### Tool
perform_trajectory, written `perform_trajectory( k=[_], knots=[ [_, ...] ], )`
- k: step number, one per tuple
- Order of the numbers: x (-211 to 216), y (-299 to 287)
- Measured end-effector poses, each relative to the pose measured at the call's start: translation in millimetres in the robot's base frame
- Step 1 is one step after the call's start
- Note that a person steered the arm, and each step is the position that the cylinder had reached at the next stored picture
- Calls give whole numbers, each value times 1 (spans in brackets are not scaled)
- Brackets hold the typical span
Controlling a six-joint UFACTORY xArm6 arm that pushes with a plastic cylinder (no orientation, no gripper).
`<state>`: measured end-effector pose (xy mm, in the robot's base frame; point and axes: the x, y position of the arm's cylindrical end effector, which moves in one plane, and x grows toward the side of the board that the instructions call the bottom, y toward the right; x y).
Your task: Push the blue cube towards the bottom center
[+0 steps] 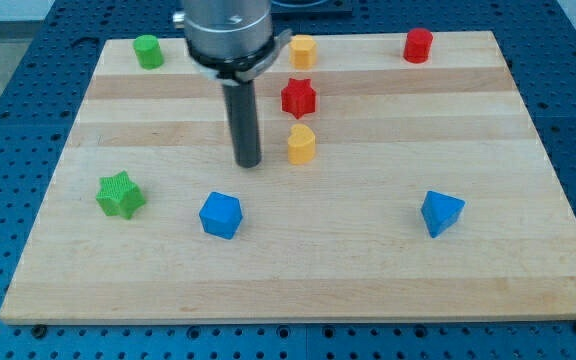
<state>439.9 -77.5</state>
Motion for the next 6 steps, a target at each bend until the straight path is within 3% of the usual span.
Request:
perform_trajectory(
  k=[2,3,6],
  knots=[
    [50,-45],
    [89,-31],
    [89,10]
  ],
)
